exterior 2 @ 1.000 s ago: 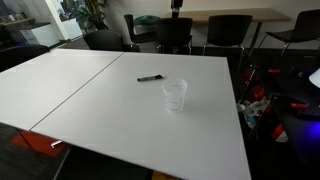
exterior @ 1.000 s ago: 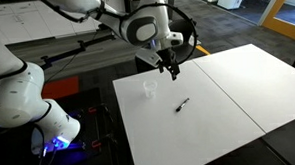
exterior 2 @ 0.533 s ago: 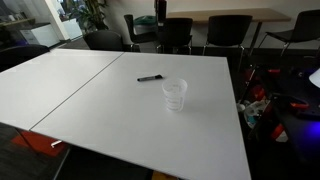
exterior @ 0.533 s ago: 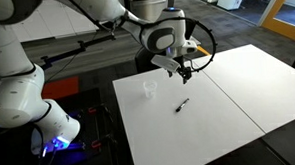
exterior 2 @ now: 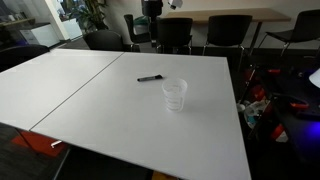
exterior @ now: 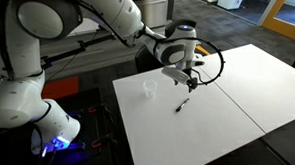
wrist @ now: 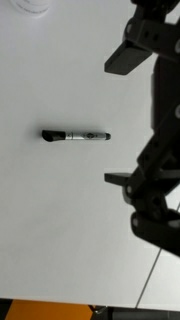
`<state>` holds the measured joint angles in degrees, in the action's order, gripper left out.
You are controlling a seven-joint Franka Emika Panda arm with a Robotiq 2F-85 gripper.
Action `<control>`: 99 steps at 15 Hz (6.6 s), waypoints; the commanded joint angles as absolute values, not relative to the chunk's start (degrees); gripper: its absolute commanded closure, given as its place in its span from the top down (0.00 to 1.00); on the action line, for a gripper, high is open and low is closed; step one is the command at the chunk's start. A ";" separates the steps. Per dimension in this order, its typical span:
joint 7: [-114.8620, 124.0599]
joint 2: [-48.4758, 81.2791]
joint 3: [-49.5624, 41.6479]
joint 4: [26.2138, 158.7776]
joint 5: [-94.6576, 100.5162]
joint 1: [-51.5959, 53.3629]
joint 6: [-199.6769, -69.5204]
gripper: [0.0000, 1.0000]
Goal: Put the marker in the mug
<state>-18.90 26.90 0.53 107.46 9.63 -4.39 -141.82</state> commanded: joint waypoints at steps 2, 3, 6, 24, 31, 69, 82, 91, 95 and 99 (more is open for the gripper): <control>-21.55 33.68 1.96 102.31 7.39 -5.98 -142.23 1.00; -21.95 34.98 2.18 101.52 7.42 -6.13 -142.08 1.00; -22.80 38.94 2.30 98.54 8.13 -6.02 -141.94 1.00; -24.21 54.67 3.70 79.46 7.71 -6.57 -134.31 1.00; -26.25 57.88 3.98 75.43 7.37 -7.53 -130.67 1.00; -21.55 35.19 2.42 94.75 8.79 -6.18 -134.49 0.05; -57.04 22.43 15.97 110.93 -5.49 -16.28 -143.40 0.05; -94.32 26.56 18.77 103.37 -27.39 -21.52 -123.82 0.05; -94.68 25.94 13.69 103.20 -30.76 -17.86 -119.03 0.19; -96.95 27.39 14.00 100.93 -31.17 -18.12 -116.32 0.05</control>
